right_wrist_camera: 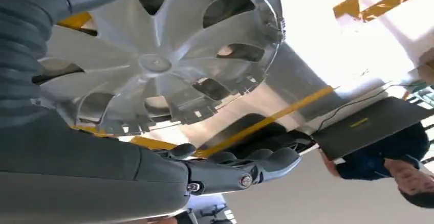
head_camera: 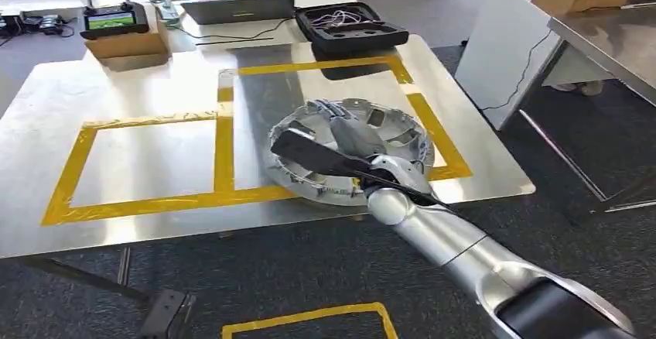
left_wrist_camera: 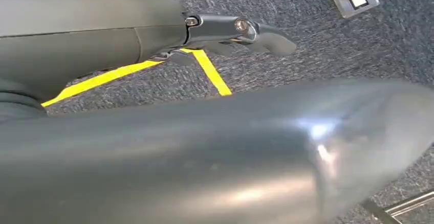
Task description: Take the parts from the cabinet and place them on the table.
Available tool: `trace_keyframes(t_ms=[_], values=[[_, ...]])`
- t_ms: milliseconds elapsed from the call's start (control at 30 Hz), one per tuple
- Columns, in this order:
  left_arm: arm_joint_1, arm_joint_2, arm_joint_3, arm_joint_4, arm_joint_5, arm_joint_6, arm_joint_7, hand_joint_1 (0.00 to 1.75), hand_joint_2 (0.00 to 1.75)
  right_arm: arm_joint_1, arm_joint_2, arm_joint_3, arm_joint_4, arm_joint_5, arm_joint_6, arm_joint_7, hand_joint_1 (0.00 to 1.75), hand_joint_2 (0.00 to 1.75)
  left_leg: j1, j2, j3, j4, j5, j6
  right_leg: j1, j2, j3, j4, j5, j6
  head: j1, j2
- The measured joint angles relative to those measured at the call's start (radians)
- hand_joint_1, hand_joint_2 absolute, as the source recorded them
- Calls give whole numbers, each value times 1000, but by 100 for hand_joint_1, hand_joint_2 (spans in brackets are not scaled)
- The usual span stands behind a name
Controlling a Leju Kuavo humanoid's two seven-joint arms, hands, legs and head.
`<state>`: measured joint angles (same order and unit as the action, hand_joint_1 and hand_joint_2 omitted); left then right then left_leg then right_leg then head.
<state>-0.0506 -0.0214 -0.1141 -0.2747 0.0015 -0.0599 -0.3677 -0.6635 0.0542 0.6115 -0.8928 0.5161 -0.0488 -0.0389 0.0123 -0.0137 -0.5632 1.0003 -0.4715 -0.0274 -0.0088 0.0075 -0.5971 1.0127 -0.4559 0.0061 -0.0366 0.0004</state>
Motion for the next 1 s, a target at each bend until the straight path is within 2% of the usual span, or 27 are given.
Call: trace_keyframes(t_ms=[233,433,667,1000], values=[[2,0,0,0,6,2,-7,0,0,32,-52,-31,-165,-29,-1,-3,0,175,0,0,0,0,0,0,0,0,0,0,0,0,0,0],[2,-2,0,0,7,2,-10,0,0,47,-82,-44,-256,-39,2,-4,0,175,0,0,0,0,0,0,0,0,0,0,0,0,0,0],[14,-1,2,0,15,2,-26,0,0,149,-127,-95,-443,-233,79,-76,0,175,0,0,0,0,-2,2,0,0,0,0,-1,1,0,0],[21,-1,2,10,16,3,-49,0,0,298,-180,-137,-655,-308,137,-118,0,175,0,0,0,0,-2,3,0,0,1,-1,-1,1,0,0]])
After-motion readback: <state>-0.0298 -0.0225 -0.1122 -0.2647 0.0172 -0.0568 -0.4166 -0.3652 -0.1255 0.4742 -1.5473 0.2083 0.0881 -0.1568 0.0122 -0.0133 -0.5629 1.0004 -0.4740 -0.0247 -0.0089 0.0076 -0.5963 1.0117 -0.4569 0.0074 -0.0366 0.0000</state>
